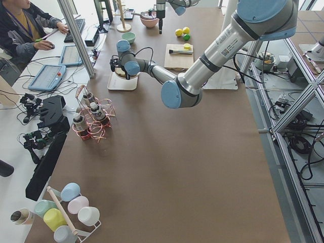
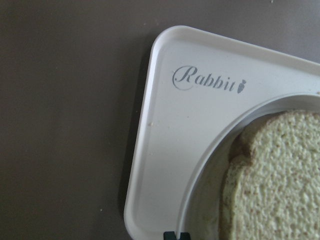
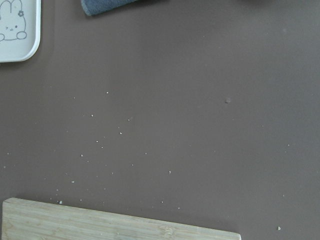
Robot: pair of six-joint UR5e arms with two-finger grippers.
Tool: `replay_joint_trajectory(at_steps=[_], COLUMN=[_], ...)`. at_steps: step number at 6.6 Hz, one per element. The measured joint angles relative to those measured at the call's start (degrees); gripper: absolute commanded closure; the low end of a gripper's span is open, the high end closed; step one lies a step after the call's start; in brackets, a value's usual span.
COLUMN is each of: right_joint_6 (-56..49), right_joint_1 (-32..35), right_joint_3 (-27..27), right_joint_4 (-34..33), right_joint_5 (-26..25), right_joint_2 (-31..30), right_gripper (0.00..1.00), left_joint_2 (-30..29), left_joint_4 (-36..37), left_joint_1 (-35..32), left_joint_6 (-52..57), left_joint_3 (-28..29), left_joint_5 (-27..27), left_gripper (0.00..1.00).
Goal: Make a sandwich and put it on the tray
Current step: 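Grasp the plate rim with the left gripper and carry it onto the tray, then lower the plate onto the tray and open the left gripper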
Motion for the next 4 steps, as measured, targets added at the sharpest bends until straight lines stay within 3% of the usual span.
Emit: replay_joint_trajectory(at_steps=[2, 4], right_joint_6=[0.0, 0.0], right_joint_1=[0.4, 0.6], right_joint_3=[0.0, 0.0], right_joint_4=[0.0, 0.0], right_joint_5=[-0.4, -0.5], right_joint_2=[0.0, -0.1], right_gripper=[0.0, 0.0], left_joint_2=[-4.1, -6.1], left_joint_4=[-7.4, -11.5], left_joint_1=[-0.1, 0.0], left_joint_6=[0.1, 0.1], left_joint_3=[10.6, 16.0], left_joint_5=[0.1, 0.2], left_gripper=[1.0, 1.0])
